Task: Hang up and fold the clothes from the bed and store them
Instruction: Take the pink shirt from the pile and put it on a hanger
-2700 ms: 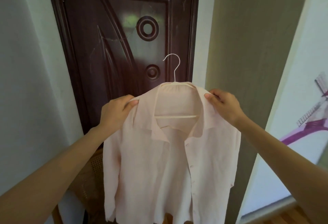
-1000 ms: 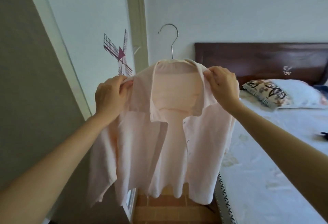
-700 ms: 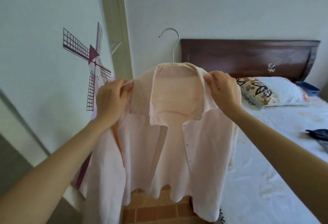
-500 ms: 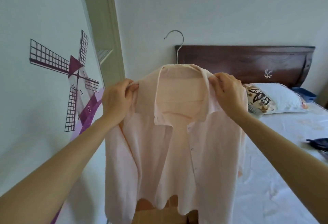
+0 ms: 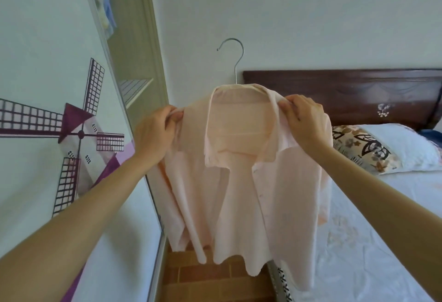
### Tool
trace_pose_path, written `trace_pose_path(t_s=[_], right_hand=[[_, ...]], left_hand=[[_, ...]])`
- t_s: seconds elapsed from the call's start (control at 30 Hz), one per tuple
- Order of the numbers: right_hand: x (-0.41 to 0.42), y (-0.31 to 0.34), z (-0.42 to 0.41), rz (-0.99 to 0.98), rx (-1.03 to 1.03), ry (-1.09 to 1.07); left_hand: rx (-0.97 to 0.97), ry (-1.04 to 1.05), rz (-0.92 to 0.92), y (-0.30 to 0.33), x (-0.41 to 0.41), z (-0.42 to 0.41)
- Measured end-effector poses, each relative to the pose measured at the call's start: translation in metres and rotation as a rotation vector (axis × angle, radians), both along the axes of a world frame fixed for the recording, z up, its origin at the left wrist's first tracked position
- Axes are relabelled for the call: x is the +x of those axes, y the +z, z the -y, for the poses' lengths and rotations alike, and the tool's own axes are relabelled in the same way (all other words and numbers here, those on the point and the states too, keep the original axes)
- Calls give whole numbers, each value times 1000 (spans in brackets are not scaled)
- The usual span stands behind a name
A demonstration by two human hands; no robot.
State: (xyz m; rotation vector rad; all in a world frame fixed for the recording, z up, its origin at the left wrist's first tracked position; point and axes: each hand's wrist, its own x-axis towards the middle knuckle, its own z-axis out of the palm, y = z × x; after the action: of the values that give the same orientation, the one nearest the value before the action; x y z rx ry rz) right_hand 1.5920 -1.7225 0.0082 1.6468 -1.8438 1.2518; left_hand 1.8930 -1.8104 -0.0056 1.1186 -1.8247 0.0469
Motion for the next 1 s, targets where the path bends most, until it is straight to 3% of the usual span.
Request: trace_pose_path(t_s=[0.43,1.0], right_hand=[[-29,6,235,27,-5,22],[-98,5,460,78,44,83]], left_hand=[[19,4,-29,12,-20,221],[-16,74,-26,13,-91,430]])
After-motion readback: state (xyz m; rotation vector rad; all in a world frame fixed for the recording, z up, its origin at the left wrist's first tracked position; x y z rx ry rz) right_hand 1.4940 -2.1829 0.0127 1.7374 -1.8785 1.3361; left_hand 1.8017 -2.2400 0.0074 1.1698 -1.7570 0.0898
